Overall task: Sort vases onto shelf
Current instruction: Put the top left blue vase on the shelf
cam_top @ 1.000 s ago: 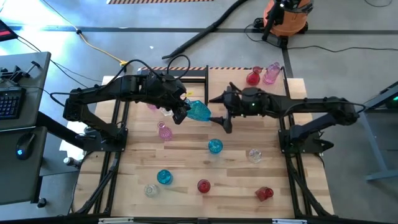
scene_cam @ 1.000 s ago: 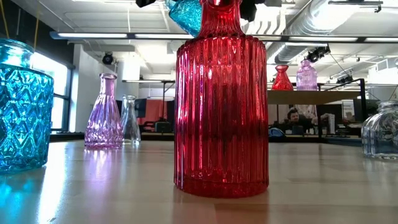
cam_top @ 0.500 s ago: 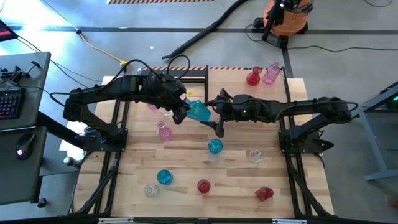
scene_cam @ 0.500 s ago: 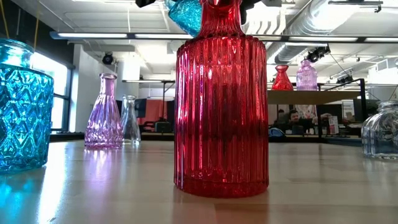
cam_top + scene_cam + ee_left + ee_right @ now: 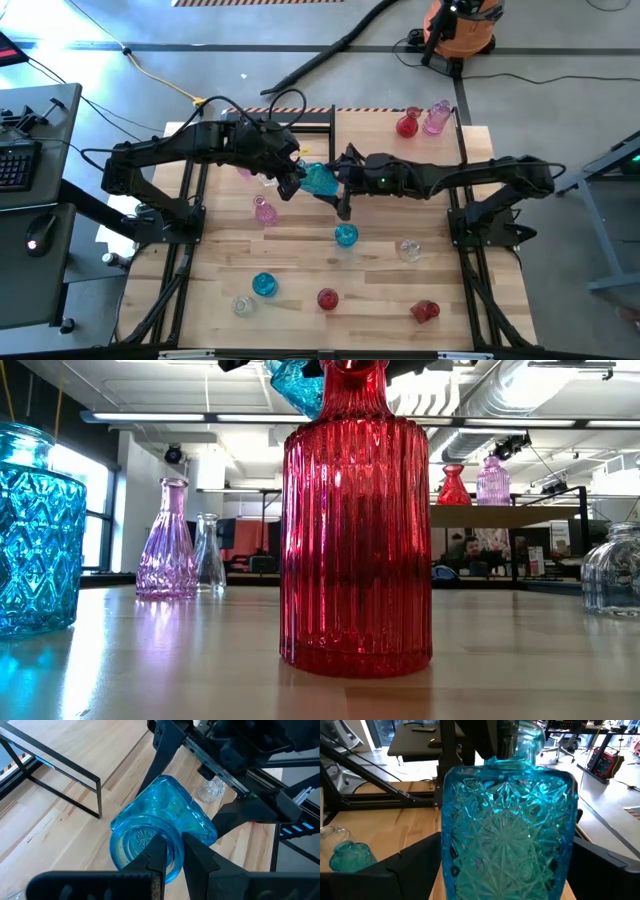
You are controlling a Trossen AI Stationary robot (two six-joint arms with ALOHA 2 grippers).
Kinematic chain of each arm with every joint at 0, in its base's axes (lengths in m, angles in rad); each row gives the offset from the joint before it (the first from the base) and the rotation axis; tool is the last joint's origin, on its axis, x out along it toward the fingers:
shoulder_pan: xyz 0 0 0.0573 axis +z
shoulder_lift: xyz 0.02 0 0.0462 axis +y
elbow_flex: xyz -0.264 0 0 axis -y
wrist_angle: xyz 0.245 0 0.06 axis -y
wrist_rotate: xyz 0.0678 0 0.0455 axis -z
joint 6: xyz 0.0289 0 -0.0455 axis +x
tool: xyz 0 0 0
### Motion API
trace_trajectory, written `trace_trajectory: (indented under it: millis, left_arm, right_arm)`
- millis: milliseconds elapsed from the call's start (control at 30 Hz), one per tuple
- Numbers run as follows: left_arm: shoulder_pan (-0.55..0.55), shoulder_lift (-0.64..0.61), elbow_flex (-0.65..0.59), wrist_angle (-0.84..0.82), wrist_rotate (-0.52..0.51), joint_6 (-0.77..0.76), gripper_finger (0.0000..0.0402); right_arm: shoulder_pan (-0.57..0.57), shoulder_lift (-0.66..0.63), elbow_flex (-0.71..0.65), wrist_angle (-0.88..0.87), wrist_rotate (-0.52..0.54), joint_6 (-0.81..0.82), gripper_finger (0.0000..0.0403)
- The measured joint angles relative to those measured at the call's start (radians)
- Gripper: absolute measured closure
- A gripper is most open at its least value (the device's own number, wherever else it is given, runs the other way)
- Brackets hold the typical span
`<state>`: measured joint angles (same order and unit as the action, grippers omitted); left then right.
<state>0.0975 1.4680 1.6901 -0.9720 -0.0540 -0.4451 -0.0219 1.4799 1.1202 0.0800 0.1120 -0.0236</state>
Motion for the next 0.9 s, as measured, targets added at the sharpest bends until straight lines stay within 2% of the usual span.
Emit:
trace_trajectory:
  millis: [267,633,900]
  left_arm:
    - [0.0,0.0,0.0,0.002,0.001,0.0,0.037]
    - [0.0,-0.003,0.0,0.003,0.006,-0.006,0.037]
    - [0.002,0.001,-0.001,-0.008,0.003,-0.028,0.0369]
  right_arm:
    - [0.0,0.003,0.002,-0.006,-0.001,0.042,0.0057]
    - [-0.001,0.029,0.113,-0.162,0.004,0.043,0.0131]
    - [0.0,0.064,0.162,-0.24,0.009,0.051,0.0133]
